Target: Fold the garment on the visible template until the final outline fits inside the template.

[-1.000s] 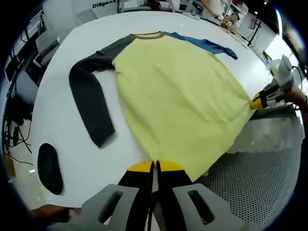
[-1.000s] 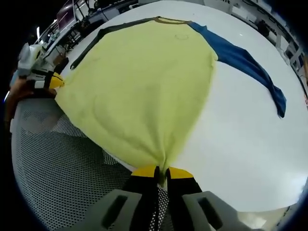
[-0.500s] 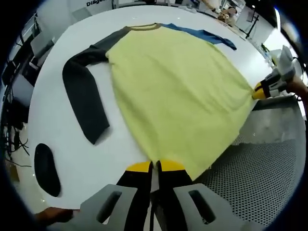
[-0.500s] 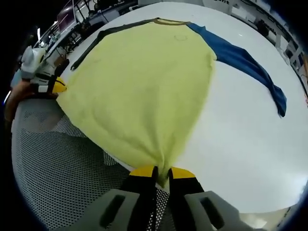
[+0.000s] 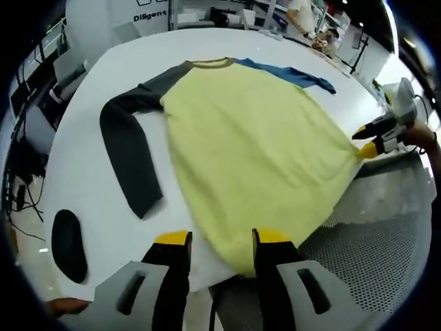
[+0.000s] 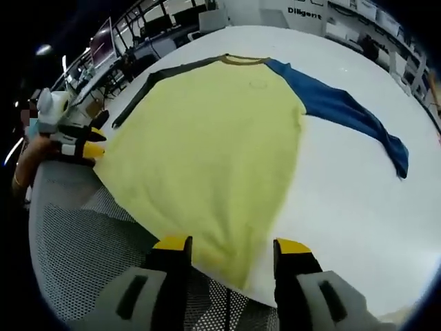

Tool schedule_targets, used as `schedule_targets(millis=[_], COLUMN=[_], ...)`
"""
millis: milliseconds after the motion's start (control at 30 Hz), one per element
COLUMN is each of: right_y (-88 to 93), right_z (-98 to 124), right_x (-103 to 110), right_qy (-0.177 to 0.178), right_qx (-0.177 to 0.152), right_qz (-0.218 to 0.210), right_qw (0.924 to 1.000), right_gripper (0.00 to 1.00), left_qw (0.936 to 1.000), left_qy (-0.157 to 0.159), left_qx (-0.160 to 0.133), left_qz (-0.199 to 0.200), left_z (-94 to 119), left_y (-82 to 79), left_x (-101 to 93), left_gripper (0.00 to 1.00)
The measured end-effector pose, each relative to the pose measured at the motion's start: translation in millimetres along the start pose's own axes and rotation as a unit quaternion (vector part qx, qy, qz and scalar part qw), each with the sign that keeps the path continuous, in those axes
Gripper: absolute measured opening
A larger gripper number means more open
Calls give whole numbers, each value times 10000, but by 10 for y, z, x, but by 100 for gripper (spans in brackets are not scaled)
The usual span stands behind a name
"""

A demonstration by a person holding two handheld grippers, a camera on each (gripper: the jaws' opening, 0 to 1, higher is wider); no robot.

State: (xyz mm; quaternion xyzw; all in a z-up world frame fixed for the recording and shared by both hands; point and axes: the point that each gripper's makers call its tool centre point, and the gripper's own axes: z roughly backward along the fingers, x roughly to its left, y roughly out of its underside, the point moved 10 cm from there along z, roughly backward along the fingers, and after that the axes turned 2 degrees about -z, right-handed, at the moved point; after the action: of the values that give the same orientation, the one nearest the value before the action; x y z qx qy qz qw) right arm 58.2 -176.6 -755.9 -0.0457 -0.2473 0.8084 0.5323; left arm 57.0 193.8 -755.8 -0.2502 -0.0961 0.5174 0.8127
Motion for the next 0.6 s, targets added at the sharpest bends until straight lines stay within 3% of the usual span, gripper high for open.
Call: schedule_targets(millis=[267,500,600], right_y=[-73,-167,-199], right_z=[40,97,109], right_x=[32,54,32], right_qy=[-34,-209,-178], right_qx=[-298,-742,-894], right_qz=[83,-87,-170], right_qw=[9995,9970,9957], right_gripper=[71,86,91], left_qw=[9994,9979,9963], left_qy=[-146,-198,-209], left_qx=[-317,-617,-832], left_qz=[68,-45,85], left_z=[65,99,103], left_y=[-44,-106,-134], left_x=[1,-45,-43], left_gripper=[63,76,79])
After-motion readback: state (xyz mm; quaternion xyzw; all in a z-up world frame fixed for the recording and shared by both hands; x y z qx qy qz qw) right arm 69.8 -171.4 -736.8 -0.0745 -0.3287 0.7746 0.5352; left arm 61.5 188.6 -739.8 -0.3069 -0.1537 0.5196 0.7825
